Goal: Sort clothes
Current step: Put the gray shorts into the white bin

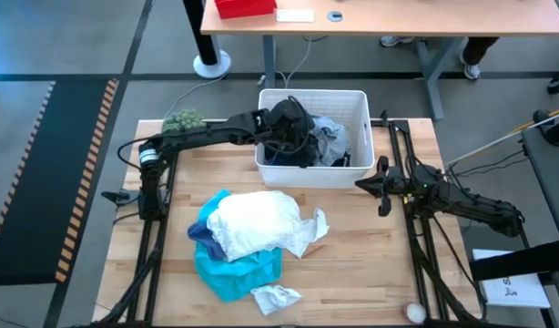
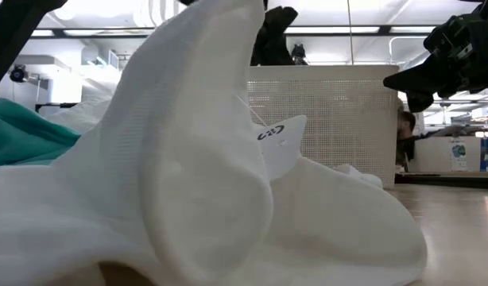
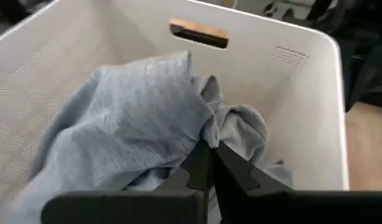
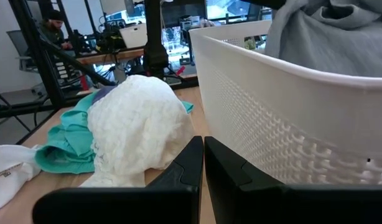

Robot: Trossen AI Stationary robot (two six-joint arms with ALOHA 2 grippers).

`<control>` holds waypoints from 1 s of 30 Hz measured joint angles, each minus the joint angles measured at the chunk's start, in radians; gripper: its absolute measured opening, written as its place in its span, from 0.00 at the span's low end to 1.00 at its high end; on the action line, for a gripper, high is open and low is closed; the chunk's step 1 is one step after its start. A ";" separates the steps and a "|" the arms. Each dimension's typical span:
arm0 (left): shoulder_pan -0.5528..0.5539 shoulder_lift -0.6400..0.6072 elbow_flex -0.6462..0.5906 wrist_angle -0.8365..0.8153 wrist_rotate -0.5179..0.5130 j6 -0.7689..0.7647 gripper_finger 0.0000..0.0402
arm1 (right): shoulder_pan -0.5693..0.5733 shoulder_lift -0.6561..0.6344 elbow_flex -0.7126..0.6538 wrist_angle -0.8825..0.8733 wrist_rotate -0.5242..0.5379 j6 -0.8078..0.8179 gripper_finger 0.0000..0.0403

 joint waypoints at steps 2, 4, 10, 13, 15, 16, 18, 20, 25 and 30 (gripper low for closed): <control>-0.005 0.001 0.029 -0.051 -0.015 -0.007 0.00 | 0.000 0.000 0.000 0.000 0.000 0.000 0.00; -0.008 0.002 0.055 -0.086 -0.015 -0.015 0.02 | 0.000 0.000 0.000 0.000 0.000 0.000 0.00; -0.010 0.000 0.094 -0.192 -0.013 -0.017 0.17 | 0.000 0.000 0.000 0.000 0.000 0.000 0.00; -0.010 0.000 0.094 -0.193 -0.014 -0.019 0.29 | 0.000 0.000 0.000 0.000 0.000 0.000 0.00; -0.010 0.000 0.094 -0.189 -0.014 -0.020 0.36 | 0.000 0.000 0.000 0.000 0.000 0.000 0.00; -0.009 0.000 0.093 -0.189 -0.014 -0.021 0.39 | 0.000 0.000 0.000 0.000 0.000 0.000 0.00; -0.010 0.000 0.087 -0.180 -0.014 -0.023 0.45 | 0.000 0.000 0.000 0.000 0.000 0.000 0.00; -0.010 0.000 0.072 -0.140 -0.025 -0.028 0.48 | 0.000 0.000 0.000 0.000 0.000 0.000 0.00; -0.008 0.009 0.037 0.050 -0.090 -0.075 0.42 | 0.000 0.000 0.000 0.000 0.000 0.000 0.00; 0.009 0.046 0.018 0.213 -0.093 -0.077 0.24 | 0.000 0.000 0.000 0.000 0.000 0.000 0.00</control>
